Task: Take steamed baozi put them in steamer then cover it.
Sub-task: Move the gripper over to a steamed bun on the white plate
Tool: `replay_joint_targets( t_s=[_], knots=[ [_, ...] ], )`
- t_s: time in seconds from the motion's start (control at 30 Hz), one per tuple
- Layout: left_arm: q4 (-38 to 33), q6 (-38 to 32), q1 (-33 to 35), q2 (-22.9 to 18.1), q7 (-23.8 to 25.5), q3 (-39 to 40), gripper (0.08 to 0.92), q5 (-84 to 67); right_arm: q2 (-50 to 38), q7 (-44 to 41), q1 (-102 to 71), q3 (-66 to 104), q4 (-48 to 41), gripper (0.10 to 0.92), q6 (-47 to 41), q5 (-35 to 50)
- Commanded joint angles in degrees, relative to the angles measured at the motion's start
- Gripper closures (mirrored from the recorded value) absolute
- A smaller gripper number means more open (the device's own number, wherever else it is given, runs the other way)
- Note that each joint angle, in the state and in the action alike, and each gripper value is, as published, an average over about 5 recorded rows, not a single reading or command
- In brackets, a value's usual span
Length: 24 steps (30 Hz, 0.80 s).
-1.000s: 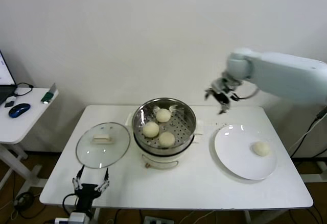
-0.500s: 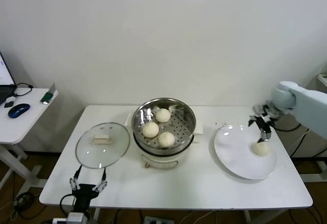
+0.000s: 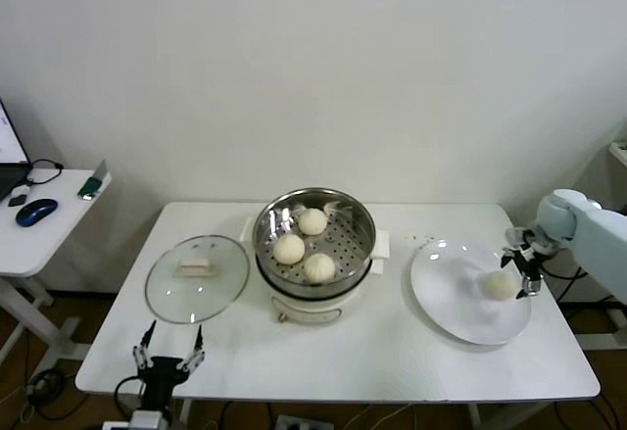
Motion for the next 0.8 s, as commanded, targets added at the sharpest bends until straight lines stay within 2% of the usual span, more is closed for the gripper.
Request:
replay_joint_targets(
  t_s=[0.03, 0.57, 0.8],
  knots=[
    [0.38, 0.08, -0.27, -0.3, -0.05, 0.43, 0.177, 0.82, 4.67, -0.24, -5.15, 8.27, -8.65, 0.203, 2.96, -4.82],
    [0.48, 0.1, -0.44, -0.31, -0.1, 0.54, 0.177, 1.3, 6.28, -1.43, -2.74, 4.36, -8.6, 0.209, 2.19, -1.55],
    [0.35, -0.01, -0.32, -0.44, -0.09, 0.63, 0.177, 1.3, 6.06, -2.09, -0.58, 2.16, -8.55, 0.317, 2.12, -0.57]
  ],
)
